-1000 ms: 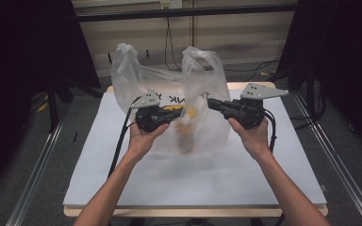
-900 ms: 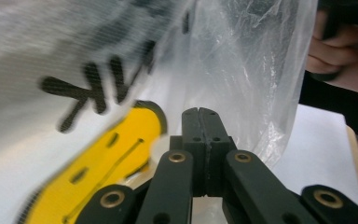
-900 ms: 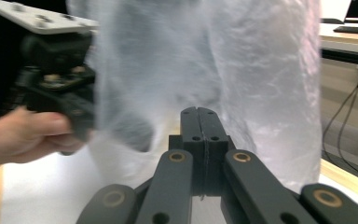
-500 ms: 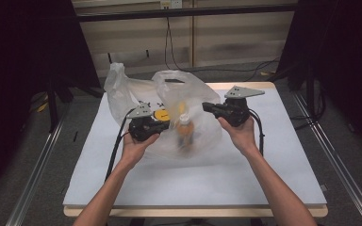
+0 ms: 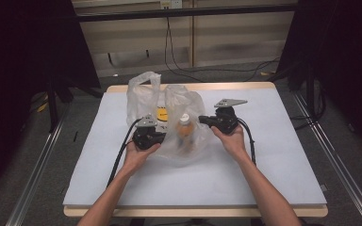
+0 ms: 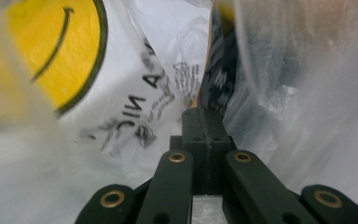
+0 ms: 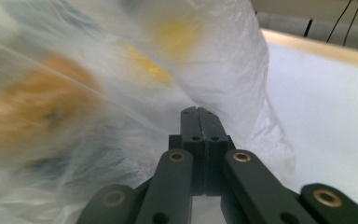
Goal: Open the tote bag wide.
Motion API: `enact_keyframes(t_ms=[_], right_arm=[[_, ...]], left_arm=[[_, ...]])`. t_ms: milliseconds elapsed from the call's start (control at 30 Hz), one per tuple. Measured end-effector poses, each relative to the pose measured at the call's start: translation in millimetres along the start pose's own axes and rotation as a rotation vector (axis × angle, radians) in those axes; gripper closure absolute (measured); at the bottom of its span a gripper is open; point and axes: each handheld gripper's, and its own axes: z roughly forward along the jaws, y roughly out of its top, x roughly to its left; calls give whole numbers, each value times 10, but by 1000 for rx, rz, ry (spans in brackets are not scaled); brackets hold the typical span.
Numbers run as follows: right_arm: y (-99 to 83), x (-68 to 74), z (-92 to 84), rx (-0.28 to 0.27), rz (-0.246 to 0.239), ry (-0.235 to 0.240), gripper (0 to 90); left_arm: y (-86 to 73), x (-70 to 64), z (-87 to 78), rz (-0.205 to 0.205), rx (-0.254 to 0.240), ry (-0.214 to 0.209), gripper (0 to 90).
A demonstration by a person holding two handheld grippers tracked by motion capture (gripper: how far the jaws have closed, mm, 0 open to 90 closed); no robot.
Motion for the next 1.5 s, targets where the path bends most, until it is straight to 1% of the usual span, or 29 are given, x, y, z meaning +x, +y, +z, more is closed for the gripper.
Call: enact_keyframes(t_ms=[100, 133, 200, 267, 300, 367, 400, 433, 500, 567, 600, 733, 800, 833, 867, 900, 933, 967, 1000, 1033, 1067, 1233, 1267, 1300, 1367, 1400, 1433, 1467, 1500], right_arm=[[-74, 6, 75, 29, 4, 3, 900], [-104, -1, 96, 34, 10, 2, 900], [-199, -37, 142, 53, 29, 8, 900], [-228, -46, 151, 59, 37, 10, 900], [-274, -57, 165, 73, 37, 12, 900], [-308, -56, 178, 92, 33, 9, 900], [-323, -57, 184, 102, 31, 7, 900], [-338, -55, 191, 118, 26, -4, 900], [-357, -58, 198, 129, 26, -7, 900], [-402, -71, 221, 168, 22, -25, 900], [-432, -75, 236, 186, 9, -30, 900], [-455, -83, 220, 193, 9, -31, 900], [-450, -93, 214, 199, 34, -35, 900], [-444, -89, 206, 206, 31, -44, 900], [-440, -93, 193, 205, 28, -49, 900], [-422, -101, 137, 174, 30, -27, 900], [-422, -101, 137, 174, 30, -27, 900], [-395, -97, 90, 154, 23, -21, 900], [-357, -86, 35, 137, 20, -20, 900], [-271, -65, -86, 90, 22, -6, 900], [-271, -65, -86, 90, 22, -6, 900], [-79, 33, -422, 2, -9, 6, 900], [3, 71, -546, -26, -27, 8, 900], [3, 71, -546, -26, -27, 8, 900], [91, 91, -644, -56, -36, 8, 900], [135, 97, -682, -71, -35, 8, 900], [219, 99, -743, -100, -35, 13, 900], [219, 99, -743, -100, -35, 13, 900], [264, 101, -772, -120, -32, 20, 900]], left_arm=[[-23, 5, 26, -7, -2, -6, 900], [-30, 4, 36, -19, -7, -11, 900], [-48, 4, 59, -7, 16, -15, 900], [-73, -16, 103, -4, 31, -26, 900], [-80, -23, 120, 7, 47, -24, 900], [-95, -40, 162, 1, 60, -33, 900], [-98, -47, 172, 5, 68, -16, 900], [-120, -38, 187, -5, 73, -24, 900], [-132, -27, 187, 0, 90, -22, 900], [-165, -12, 205, 2, 108, -22, 900], [-182, -16, 216, -6, 106, -23, 900], [-206, -3, 221, -21, 108, -27, 900], [-214, 1, 204, -37, 109, -29, 900], [-211, 9, 177, -32, 105, -31, 900], [-204, 4, 153, -30, 96, -27, 900], [-151, -24, 53, -25, 56, -25, 900], [-151, -24, 53, -25, 56, -25, 900], [-111, -49, -2, -14, 28, -25, 900], [-75, -75, -54, -15, 0, -30, 900], [-40, -98, -110, -16, -28, -31, 900], [-3, -125, -159, -18, -52, -38, 900], [206, -250, -419, 18, -158, -32, 900], [255, -263, -468, 16, -184, -36, 900], [309, -270, -517, 21, -213, -36, 900], [425, -302, -602, 13, -267, -41, 900], [486, -331, -639, 17, -292, -48, 900], [593, -427, -683, 26, -342, -68, 900], [593, -427, -683, 26, -342, -68, 900], [639, -485, -685, 43, -353, -94, 900]])
